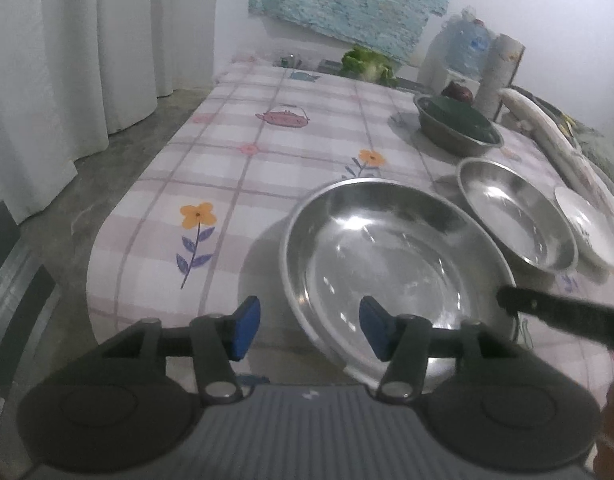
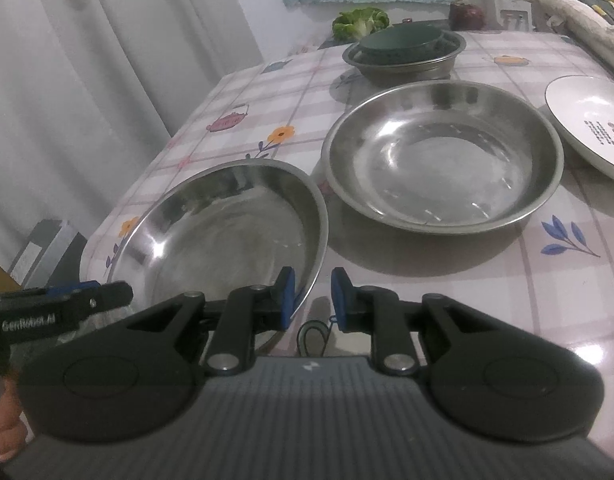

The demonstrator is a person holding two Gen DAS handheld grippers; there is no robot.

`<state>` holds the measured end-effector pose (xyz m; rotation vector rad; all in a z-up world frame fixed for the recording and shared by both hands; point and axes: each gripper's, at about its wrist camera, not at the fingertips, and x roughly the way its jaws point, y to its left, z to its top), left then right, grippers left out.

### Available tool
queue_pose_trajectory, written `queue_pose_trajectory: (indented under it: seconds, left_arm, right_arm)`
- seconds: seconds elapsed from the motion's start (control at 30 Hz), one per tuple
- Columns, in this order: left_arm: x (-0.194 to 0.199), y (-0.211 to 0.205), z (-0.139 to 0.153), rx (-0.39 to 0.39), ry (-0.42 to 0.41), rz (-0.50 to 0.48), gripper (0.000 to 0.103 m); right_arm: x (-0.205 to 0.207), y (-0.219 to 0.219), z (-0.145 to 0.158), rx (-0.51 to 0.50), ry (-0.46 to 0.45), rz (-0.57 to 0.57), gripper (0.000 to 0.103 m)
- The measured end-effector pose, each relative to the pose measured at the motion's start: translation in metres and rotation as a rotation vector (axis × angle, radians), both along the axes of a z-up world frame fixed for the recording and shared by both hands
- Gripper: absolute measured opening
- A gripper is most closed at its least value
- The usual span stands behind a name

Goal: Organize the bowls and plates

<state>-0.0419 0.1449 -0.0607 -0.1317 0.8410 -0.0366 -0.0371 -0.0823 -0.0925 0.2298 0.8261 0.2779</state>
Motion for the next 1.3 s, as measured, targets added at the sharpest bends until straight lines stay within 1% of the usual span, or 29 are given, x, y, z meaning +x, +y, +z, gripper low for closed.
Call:
queue_pose_trajectory:
  seconds: [0.13, 0.23, 0.37, 0.43, 0.5, 0.57, 0.67, 0.8, 0.87, 0.97, 1.07, 1.17, 1.3]
  left_arm:
    - [0.013, -0.001, 0.000, -0.009, -0.022, 0.018, 0.056]
    - [0.023, 0.000, -0.001, -0.013, -0.005, 0.051, 0.056]
    - [0.036, -0.002, -0.008, 0.034, 0.044, 0.078, 0.053]
    - [0.040, -0.005, -0.010, 0.061, 0.048, 0.084, 0.052]
    - [0.043, -0.006, -0.014, 0.075, 0.051, 0.094, 0.044]
    - [0.045, -0.007, -0.016, 0.080, 0.069, 0.109, 0.029]
    - [0.046, -0.008, -0.019, 0.075, 0.076, 0.108, 0.020]
    - [0.043, -0.012, -0.018, 0.100, 0.062, 0.104, 0.019]
    - [0.040, -0.014, -0.015, 0.091, 0.067, 0.098, 0.017]
    - [0.032, -0.017, -0.011, 0.067, 0.076, 0.080, 0.015]
    - [0.023, -0.023, -0.009, 0.065, 0.079, 0.056, 0.016]
    - [0.020, -0.027, -0.010, 0.073, 0.097, 0.028, 0.016]
    - [0.025, -0.026, -0.014, 0.075, 0.109, 0.022, 0.018]
  right_arm:
    - [0.001, -0.002, 0.001, 0.005, -0.003, -0.011, 0.019]
    - [0.003, -0.006, 0.003, 0.008, -0.019, -0.029, 0.019]
    - [0.010, -0.011, 0.002, 0.031, -0.022, -0.052, 0.020]
    - [0.013, -0.014, 0.002, 0.039, -0.022, -0.062, 0.020]
    - [0.018, -0.015, 0.002, 0.038, -0.031, -0.072, 0.020]
    - [0.023, -0.016, 0.000, 0.055, -0.025, -0.073, 0.020]
    - [0.029, -0.014, -0.004, 0.067, -0.012, -0.064, 0.020]
    - [0.034, -0.007, -0.008, 0.075, -0.001, -0.043, 0.017]
    - [0.033, -0.005, -0.007, 0.068, -0.010, -0.030, 0.014]
    - [0.032, -0.006, -0.006, 0.045, -0.014, -0.037, 0.013]
    - [0.028, -0.015, -0.006, 0.048, -0.010, -0.044, 0.010]
    - [0.022, -0.019, -0.005, 0.012, -0.026, -0.043, 0.009]
    - [0.021, -0.020, -0.004, 0.000, -0.035, -0.039, 0.009]
